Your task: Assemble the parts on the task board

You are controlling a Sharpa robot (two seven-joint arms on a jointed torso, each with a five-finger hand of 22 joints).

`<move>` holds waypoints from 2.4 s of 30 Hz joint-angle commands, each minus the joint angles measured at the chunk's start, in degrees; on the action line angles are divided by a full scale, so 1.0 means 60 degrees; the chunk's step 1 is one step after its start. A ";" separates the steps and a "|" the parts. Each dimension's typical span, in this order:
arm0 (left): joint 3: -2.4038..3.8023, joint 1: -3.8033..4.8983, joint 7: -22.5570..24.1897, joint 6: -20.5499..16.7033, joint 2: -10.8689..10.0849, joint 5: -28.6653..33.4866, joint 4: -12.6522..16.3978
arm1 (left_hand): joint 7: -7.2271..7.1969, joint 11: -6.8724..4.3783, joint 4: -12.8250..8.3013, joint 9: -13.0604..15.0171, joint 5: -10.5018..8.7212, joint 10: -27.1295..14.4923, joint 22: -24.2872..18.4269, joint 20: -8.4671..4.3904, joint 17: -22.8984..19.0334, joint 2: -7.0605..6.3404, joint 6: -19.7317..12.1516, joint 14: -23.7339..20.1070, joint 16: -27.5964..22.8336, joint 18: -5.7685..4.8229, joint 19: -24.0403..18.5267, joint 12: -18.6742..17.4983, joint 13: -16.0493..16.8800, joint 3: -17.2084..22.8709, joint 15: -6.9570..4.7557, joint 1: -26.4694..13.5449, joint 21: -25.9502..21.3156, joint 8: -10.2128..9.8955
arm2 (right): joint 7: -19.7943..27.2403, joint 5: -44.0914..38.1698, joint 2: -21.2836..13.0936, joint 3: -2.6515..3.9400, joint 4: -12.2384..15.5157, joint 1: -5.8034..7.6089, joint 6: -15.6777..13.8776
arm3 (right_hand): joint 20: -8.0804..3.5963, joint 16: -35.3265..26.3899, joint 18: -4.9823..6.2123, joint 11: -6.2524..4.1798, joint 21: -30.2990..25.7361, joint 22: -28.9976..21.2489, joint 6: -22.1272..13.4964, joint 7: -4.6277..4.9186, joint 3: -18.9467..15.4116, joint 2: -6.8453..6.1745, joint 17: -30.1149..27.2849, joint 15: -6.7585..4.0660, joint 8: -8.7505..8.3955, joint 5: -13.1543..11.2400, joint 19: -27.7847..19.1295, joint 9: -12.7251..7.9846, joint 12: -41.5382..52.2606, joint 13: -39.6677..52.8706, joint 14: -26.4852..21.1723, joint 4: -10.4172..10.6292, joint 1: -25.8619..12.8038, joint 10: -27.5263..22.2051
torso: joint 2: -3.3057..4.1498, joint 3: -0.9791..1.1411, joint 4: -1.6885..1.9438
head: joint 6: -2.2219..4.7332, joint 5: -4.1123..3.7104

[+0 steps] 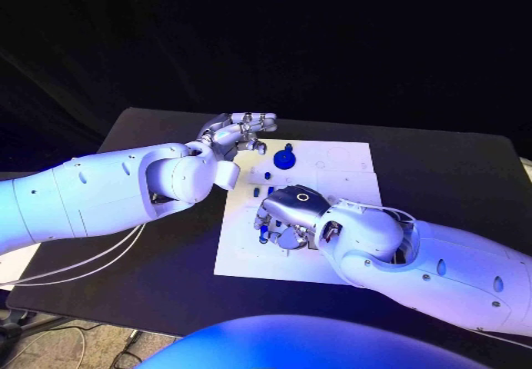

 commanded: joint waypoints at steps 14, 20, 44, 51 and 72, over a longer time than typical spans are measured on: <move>0.0006 0.0002 0.0049 0.0176 0.0002 -0.0040 0.0030 | 0.0010 -0.0018 -0.0023 -0.0010 0.0005 -0.0087 -0.0023 -0.0012 -0.0022 0.0106 -0.0085 -0.0092 -0.0047 0.0125 -0.0045 0.0089 0.0015 -0.0087 -0.0007 0.0021 -0.0056 0.0053 | -0.0100 -0.0162 -0.0048 -0.0082 0.0017 -0.0083 0.0610 | -0.0052 0.0036 0.0024 -0.0210 0.0003 -0.0008 0.0020 0.0047 0.0052 0.0078 -0.0003 -0.0028 0.0033 0.0056 0.0000 0.0010 0.0040 -0.0021 0.0453 -0.0005 0.0012 0.0291 | 0.0003 0.0002 0.0004 | -0.0001 0.0042; 0.0006 0.0002 0.0048 0.0177 -0.0004 -0.0040 0.0027 | 0.0010 -0.0018 -0.0023 -0.0010 0.0005 -0.0087 -0.0023 -0.0012 -0.0022 0.0106 -0.0085 -0.0092 -0.0047 0.0125 -0.0045 0.0089 0.0015 -0.0087 -0.0007 0.0021 -0.0056 0.0053 | -0.0130 -0.0177 -0.0118 -0.0084 0.0163 -0.0107 0.0606 | -0.0052 0.0038 0.0023 -0.0210 0.0006 -0.0004 0.0022 0.0047 0.0053 0.0079 0.0000 -0.0027 0.0033 0.0058 0.0001 0.0011 0.0037 -0.0021 0.0453 -0.0005 0.0008 0.0293 | -0.0002 0.0003 -0.0005 | -0.0001 0.0075; 0.0006 0.0002 0.0027 0.0185 -0.0005 -0.0040 0.0051 | 0.0010 -0.0018 -0.0023 -0.0010 0.0005 -0.0087 -0.0023 -0.0012 -0.0022 0.0106 -0.0085 -0.0092 -0.0047 0.0125 -0.0045 0.0089 0.0015 -0.0087 -0.0007 0.0021 -0.0056 0.0053 | -0.0232 -0.0114 0.0000 -0.0106 -0.0147 -0.0119 0.0795 | 0.0231 -0.0078 0.0083 0.0199 -0.0248 -0.0376 -0.1542 0.0268 -0.0447 -0.0592 -0.0210 0.0315 -0.0202 0.0031 -0.0175 -0.0311 -0.0388 -0.0098 0.0386 0.0187 -0.0727 -0.1670 | -0.0005 -0.0007 -0.0002 | -0.0001 0.0055; 0.0006 0.0002 0.0015 0.0189 -0.0007 -0.0040 0.0046 | 0.0010 -0.0018 -0.0023 -0.0010 0.0005 -0.0087 -0.0023 -0.0012 -0.0022 0.0106 -0.0085 -0.0092 -0.0047 0.0125 -0.0045 0.0089 0.0015 -0.0087 -0.0007 0.0021 -0.0056 0.0053 | 0.0033 0.0008 -0.0142 -0.0112 -0.0075 -0.0119 0.0118 | 0.0298 -0.0068 0.0091 0.0253 -0.0269 -0.0410 -0.1990 0.0147 -0.1383 -0.0538 -0.0258 0.0356 -0.0174 0.0122 -0.0168 -0.0276 -0.0205 -0.0058 0.0367 0.0319 -0.0671 -0.2154 | -0.0004 0.0000 -0.0002 | -0.0001 0.0035; 0.0006 0.0002 0.0000 0.0174 -0.0066 -0.0040 0.0052 | 0.0011 -0.0017 -0.0027 -0.0009 0.0005 -0.0098 -0.0035 -0.0010 -0.0048 0.0113 -0.0092 -0.0103 -0.0054 0.0127 -0.0046 0.0103 0.0016 -0.0100 -0.0006 0.0026 -0.0073 0.0057 | -0.0631 0.2903 -0.3314 0.0074 0.1428 0.0989 -0.1832 | 0.0113 0.0628 -0.0116 -0.0091 0.0493 0.0772 -0.1353 0.0284 -0.1918 -0.0304 0.0632 0.0119 -0.0053 0.0636 0.0286 -0.0216 0.0941 0.0249 0.0585 0.1156 -0.1443 0.0249 | -0.0063 -0.0045 -0.0105 | 0.0157 -0.0621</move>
